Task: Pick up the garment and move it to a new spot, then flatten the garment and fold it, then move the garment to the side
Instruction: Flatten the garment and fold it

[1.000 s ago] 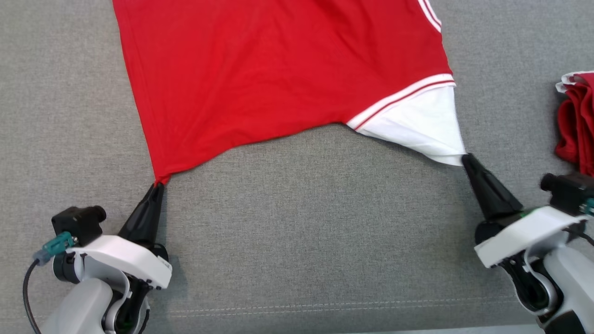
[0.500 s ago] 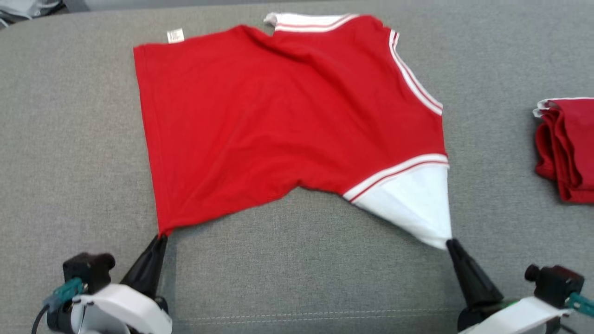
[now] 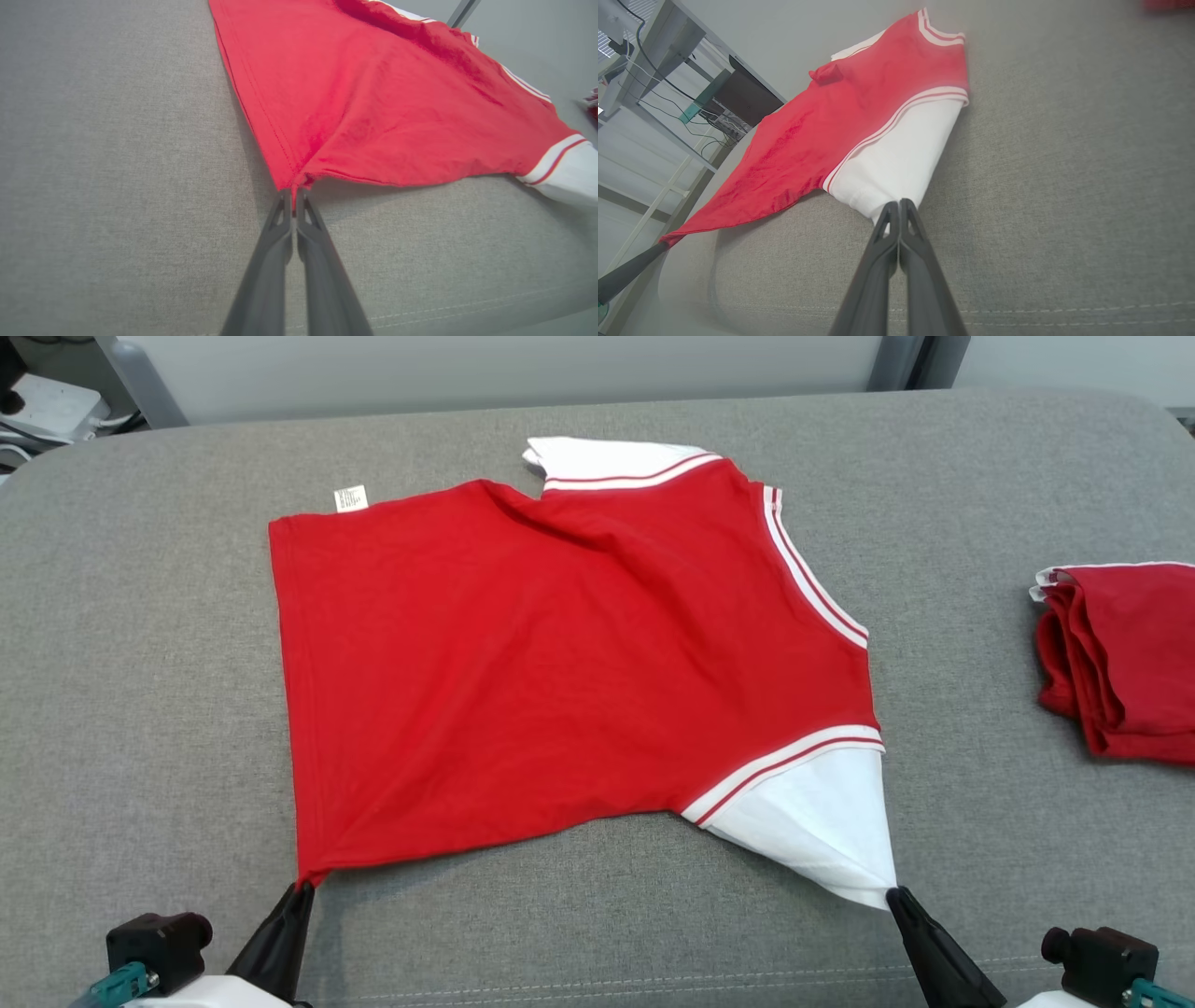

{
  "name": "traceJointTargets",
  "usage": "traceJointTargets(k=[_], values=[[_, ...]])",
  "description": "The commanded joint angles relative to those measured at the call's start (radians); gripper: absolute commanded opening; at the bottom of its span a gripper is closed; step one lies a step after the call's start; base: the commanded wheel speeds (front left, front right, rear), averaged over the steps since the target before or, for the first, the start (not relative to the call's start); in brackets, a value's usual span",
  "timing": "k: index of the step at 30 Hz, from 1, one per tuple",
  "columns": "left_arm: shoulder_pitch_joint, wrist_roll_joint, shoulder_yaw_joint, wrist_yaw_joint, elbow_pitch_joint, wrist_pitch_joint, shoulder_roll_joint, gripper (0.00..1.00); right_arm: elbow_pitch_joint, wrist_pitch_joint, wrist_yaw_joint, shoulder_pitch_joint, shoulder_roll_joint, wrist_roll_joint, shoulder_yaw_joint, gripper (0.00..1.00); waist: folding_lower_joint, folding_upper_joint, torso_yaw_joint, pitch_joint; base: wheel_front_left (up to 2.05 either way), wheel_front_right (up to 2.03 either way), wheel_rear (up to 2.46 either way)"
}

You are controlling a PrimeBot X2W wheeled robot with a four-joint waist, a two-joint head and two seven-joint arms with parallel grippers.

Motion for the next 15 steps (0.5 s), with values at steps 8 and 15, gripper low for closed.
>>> traceJointTargets(k=[8,15], values=[[-0.035,-0.006,0.016,0.013,-0.061,0.028,0.027,0.0,-0.032,0.051,0.002,-0.017,-0.003,-0.016,-0.038,0.0,0.0,0.0,0.004,0.005,0.0,0.0,0.0],[-0.538,-0.022,-0.011,-0.246,0.084,0.225,0.03,0.0,0.177,0.19,0.002,-0.666,-0.091,-0.035,0.042,0.0,0.0,0.0,0.003,0.082,0.0,0.0,0.0]])
